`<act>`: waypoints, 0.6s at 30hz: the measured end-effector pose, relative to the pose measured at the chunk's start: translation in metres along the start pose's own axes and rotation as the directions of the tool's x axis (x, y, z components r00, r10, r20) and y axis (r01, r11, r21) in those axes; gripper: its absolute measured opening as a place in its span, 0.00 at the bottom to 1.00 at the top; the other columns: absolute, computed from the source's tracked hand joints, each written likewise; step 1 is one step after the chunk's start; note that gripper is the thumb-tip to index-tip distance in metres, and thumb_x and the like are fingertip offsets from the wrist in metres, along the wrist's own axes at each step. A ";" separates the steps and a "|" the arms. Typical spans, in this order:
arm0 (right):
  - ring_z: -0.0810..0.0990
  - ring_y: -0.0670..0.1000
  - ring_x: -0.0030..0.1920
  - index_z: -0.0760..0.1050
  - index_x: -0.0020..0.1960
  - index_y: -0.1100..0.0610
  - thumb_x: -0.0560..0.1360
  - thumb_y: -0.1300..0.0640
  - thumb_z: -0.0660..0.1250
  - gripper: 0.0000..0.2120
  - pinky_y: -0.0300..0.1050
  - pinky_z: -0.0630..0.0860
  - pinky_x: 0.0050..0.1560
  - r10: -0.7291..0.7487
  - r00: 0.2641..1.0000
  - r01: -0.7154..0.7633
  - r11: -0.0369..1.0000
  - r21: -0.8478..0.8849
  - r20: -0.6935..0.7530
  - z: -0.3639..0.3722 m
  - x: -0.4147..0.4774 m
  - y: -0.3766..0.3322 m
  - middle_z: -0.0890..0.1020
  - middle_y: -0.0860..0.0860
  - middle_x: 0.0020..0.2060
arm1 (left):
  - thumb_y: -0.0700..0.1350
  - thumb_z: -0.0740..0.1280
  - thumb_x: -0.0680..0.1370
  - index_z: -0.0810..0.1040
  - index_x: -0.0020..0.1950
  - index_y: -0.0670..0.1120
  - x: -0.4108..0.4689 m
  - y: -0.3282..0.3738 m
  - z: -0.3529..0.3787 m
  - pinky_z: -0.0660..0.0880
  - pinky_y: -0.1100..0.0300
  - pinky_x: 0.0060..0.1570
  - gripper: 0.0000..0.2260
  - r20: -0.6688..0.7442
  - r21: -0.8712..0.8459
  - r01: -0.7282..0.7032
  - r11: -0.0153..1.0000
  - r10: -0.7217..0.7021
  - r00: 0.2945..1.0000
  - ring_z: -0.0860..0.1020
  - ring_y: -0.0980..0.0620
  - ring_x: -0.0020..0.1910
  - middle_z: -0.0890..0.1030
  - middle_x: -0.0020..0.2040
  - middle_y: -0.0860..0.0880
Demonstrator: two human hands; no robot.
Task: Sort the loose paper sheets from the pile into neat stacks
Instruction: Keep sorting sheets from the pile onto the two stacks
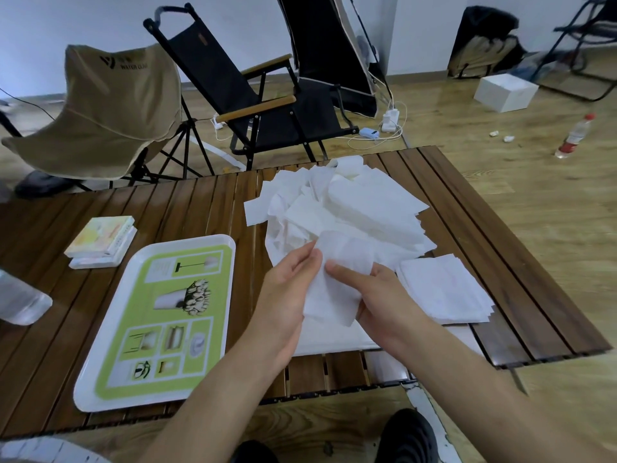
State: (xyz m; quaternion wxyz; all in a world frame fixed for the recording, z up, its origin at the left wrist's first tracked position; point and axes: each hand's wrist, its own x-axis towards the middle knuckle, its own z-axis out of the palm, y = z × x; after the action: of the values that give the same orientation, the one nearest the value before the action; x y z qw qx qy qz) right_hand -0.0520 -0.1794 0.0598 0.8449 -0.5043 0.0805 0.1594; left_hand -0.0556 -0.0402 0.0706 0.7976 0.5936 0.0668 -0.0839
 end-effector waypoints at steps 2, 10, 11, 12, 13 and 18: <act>0.85 0.55 0.58 0.81 0.63 0.61 0.79 0.62 0.70 0.13 0.50 0.80 0.58 -0.003 1.000 0.003 1.000 -0.004 0.000 0.001 -0.001 0.001 0.86 0.56 0.56 | 0.43 0.65 0.83 0.83 0.60 0.49 -0.002 -0.003 0.004 0.82 0.62 0.49 0.09 -0.037 -0.027 -0.006 1.000 0.005 0.999 0.85 0.53 0.56 0.87 0.55 0.52; 0.85 0.53 0.58 0.81 0.64 0.58 0.80 0.60 0.69 0.13 0.48 0.80 0.58 0.035 0.999 -0.036 0.999 0.016 0.023 0.007 -0.006 -0.001 0.86 0.53 0.57 | 0.41 0.65 0.83 0.83 0.63 0.50 0.000 -0.003 0.006 0.81 0.50 0.57 0.11 -0.190 -0.134 -0.008 0.991 -0.017 0.982 0.84 0.49 0.59 0.86 0.58 0.51; 0.85 0.53 0.58 0.81 0.64 0.58 0.80 0.60 0.69 0.13 0.49 0.80 0.59 0.035 0.999 -0.035 0.999 0.011 0.026 0.007 -0.007 -0.001 0.86 0.53 0.57 | 0.41 0.64 0.84 0.83 0.62 0.51 0.000 -0.003 0.006 0.81 0.50 0.58 0.12 -0.196 -0.134 -0.018 0.991 -0.008 0.981 0.84 0.49 0.59 0.86 0.58 0.51; 0.85 0.53 0.58 0.81 0.63 0.57 0.80 0.60 0.69 0.13 0.49 0.80 0.60 0.035 0.999 -0.036 0.999 0.006 0.029 0.007 -0.008 -0.001 0.86 0.52 0.56 | 0.41 0.64 0.84 0.83 0.62 0.51 0.000 -0.003 0.006 0.81 0.49 0.59 0.12 -0.199 -0.132 -0.028 0.991 0.001 0.980 0.84 0.49 0.60 0.86 0.58 0.51; 0.85 0.52 0.57 0.82 0.63 0.57 0.80 0.59 0.69 0.13 0.50 0.79 0.61 0.039 0.999 -0.039 0.999 -0.006 0.030 0.008 -0.009 -0.001 0.87 0.52 0.56 | 0.41 0.64 0.84 0.84 0.62 0.52 0.000 -0.002 0.006 0.80 0.49 0.60 0.12 -0.199 -0.129 -0.038 0.991 0.012 0.980 0.83 0.49 0.60 0.86 0.58 0.52; 0.87 0.50 0.53 0.82 0.61 0.56 0.79 0.55 0.71 0.12 0.45 0.81 0.53 0.108 0.994 -0.111 0.984 -0.137 -0.031 0.006 -0.010 0.002 0.88 0.49 0.52 | 0.43 0.64 0.84 0.85 0.60 0.54 0.002 0.001 0.002 0.73 0.42 0.70 0.12 -0.196 -0.112 -0.070 0.991 0.047 0.980 0.79 0.49 0.67 0.84 0.63 0.53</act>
State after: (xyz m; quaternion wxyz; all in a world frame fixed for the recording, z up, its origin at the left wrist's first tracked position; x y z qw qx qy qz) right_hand -0.0626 -0.1754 0.0643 0.7967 -0.5586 0.1068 0.2048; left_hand -0.0534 -0.0423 0.0719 0.8232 0.5524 0.1311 0.0015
